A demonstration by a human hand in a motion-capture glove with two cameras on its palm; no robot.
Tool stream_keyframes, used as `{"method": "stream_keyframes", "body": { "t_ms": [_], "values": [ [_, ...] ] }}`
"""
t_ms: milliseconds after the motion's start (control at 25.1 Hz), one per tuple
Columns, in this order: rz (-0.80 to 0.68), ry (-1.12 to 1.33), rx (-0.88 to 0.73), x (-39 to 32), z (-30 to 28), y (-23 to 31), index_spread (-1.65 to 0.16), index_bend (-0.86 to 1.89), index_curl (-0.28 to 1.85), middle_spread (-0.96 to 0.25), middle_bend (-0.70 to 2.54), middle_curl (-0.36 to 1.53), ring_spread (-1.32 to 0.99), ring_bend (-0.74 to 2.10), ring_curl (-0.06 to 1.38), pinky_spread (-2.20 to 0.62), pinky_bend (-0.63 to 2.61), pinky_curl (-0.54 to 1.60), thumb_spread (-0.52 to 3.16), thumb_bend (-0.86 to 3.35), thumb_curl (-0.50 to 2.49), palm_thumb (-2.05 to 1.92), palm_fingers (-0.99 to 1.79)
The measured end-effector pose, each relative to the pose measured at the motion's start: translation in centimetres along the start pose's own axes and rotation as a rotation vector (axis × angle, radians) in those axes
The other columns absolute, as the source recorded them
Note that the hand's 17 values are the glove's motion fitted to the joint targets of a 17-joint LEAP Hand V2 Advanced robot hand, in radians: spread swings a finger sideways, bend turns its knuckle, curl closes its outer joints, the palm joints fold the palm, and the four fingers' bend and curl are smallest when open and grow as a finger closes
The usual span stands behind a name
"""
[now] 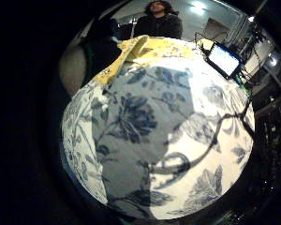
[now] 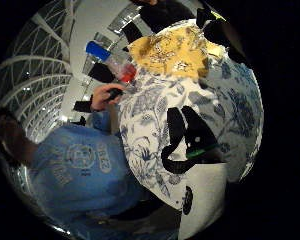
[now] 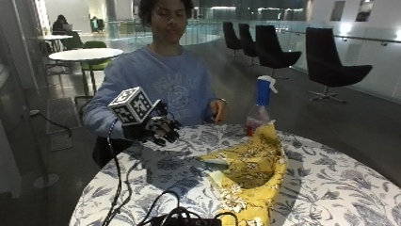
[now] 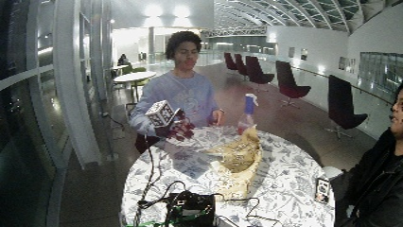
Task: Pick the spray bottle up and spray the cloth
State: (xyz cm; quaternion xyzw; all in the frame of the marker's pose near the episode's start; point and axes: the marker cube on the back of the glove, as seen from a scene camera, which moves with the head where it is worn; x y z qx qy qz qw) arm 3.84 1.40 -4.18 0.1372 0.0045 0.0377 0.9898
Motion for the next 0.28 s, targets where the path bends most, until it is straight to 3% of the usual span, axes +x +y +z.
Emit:
{"method": "stream_keyframes", "body": {
  "t_ms": [278],
  "values": [
    [0.008, -0.006, 0.008, 1.2, -1.2, 1.4, -0.32, 0.14, 0.31, -0.05, 0.38, 0.45, -0.01, 0.41, 0.38, 0.21, 0.16, 0.24, 1.10, -0.02, 0.43, 0.80, 0.69]
  ]
}}
